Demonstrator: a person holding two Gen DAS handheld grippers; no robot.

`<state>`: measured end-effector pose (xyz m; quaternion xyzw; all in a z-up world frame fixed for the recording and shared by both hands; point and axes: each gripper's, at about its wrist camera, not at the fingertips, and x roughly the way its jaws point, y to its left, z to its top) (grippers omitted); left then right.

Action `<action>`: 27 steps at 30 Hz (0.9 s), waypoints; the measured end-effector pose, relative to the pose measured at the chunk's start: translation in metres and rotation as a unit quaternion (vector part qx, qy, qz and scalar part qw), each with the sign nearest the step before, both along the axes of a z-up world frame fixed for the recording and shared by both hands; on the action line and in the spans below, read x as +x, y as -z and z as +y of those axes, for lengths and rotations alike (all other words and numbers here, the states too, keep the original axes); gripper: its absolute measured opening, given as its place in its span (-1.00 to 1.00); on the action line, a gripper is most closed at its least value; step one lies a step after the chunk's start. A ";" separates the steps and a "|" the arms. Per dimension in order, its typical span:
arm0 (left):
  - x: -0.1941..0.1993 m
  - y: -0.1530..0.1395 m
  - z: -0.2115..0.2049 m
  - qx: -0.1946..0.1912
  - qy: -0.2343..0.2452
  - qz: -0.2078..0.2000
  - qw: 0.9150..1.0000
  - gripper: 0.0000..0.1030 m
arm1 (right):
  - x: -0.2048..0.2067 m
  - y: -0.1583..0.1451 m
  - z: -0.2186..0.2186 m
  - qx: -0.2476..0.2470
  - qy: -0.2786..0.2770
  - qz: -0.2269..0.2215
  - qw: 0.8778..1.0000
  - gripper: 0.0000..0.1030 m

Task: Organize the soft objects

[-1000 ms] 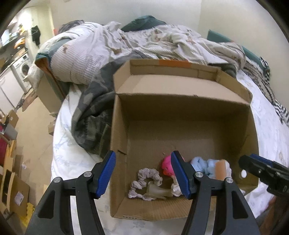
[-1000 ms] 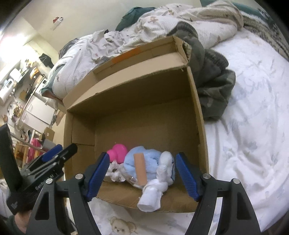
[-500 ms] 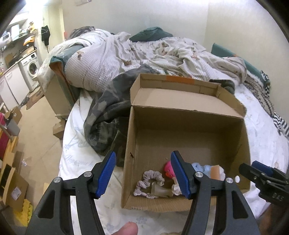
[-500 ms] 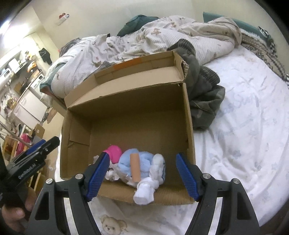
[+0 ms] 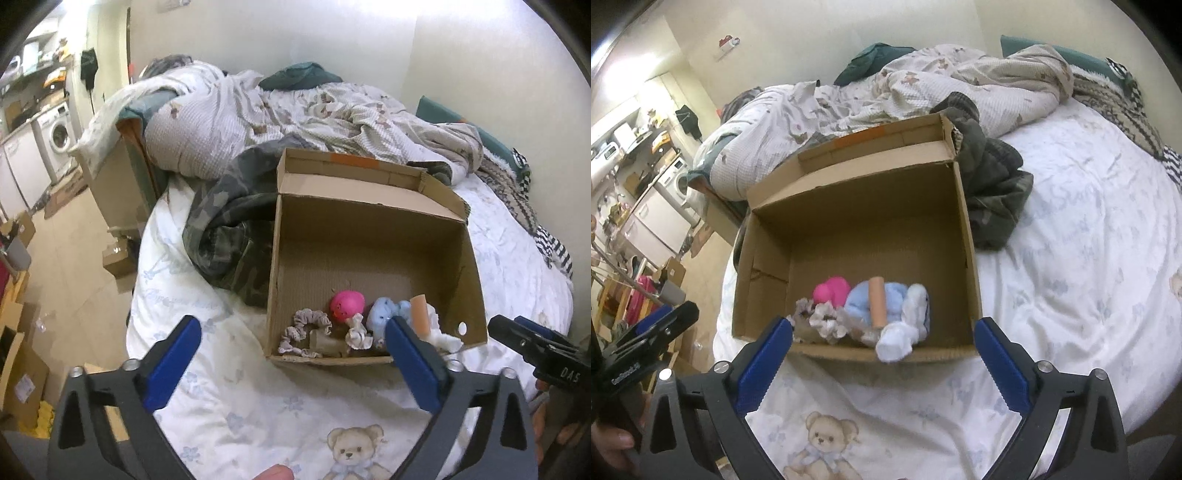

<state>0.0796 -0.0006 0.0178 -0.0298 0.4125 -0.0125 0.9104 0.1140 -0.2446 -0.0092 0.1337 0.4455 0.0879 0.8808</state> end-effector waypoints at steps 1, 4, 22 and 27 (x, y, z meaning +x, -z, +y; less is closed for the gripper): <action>-0.004 -0.001 0.000 0.004 0.000 -0.005 1.000 0.99 | -0.004 -0.001 0.002 -0.008 -0.001 -0.004 1.000 1.00; -0.012 -0.005 0.002 0.002 0.004 -0.014 1.000 0.99 | -0.017 -0.005 0.009 -0.028 -0.005 -0.019 0.999 1.00; -0.021 -0.001 0.000 0.009 0.004 -0.012 1.000 0.99 | -0.026 0.009 0.027 -0.056 0.000 -0.013 0.998 1.00; -0.019 0.001 0.000 0.009 0.004 -0.008 1.000 0.99 | -0.025 0.006 0.026 -0.060 0.006 -0.021 0.998 1.00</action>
